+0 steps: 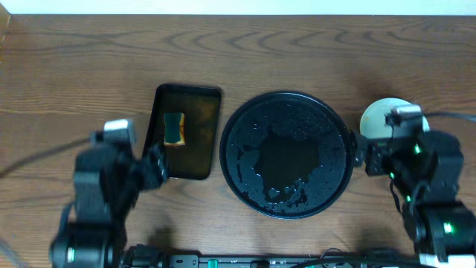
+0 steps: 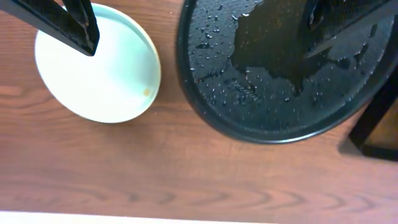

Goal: Clean dirty plates on tray and stack at the side

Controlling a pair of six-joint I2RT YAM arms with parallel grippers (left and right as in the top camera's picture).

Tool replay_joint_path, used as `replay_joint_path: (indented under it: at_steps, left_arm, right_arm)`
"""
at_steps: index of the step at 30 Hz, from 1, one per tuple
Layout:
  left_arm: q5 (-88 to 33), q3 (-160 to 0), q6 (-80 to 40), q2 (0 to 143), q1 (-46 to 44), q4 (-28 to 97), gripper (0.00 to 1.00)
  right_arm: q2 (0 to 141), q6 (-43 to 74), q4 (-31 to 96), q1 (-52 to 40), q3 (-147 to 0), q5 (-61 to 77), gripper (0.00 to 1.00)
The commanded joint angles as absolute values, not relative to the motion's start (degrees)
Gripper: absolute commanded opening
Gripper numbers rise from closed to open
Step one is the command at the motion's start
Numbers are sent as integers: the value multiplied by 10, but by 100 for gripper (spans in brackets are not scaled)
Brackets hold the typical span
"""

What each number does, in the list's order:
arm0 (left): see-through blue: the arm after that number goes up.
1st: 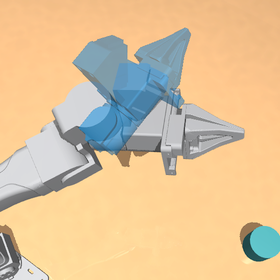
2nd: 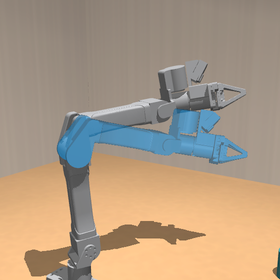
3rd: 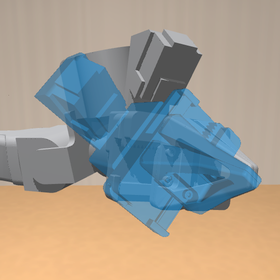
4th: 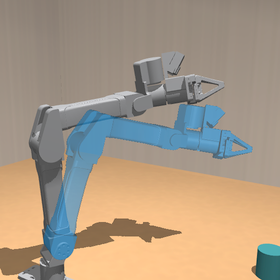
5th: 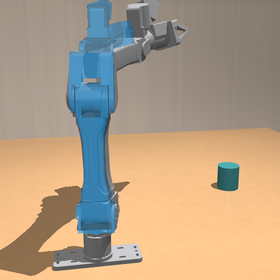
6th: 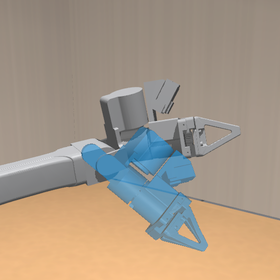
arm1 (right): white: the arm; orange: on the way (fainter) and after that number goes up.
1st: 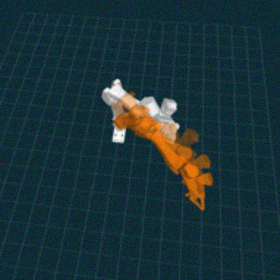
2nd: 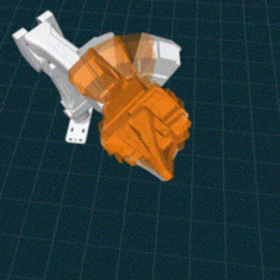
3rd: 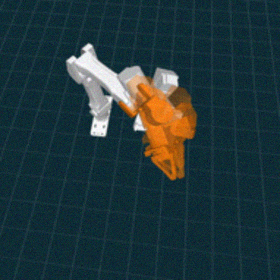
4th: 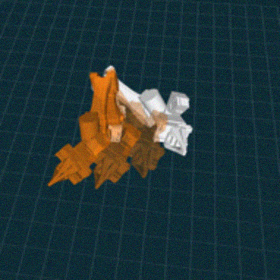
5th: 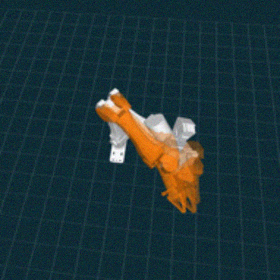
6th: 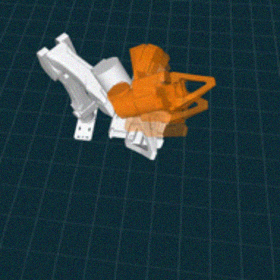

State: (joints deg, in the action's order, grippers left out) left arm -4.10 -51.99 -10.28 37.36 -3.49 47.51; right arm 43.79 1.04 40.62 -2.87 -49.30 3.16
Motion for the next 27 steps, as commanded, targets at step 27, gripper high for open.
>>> replay_joint_path:
  at_steps: [27]
  left_arm:
    - [-32, -502, -102, 261, -36, 475, 78]
  right_arm:
    - [398, 8, 563, -30, -482, -5, 99]
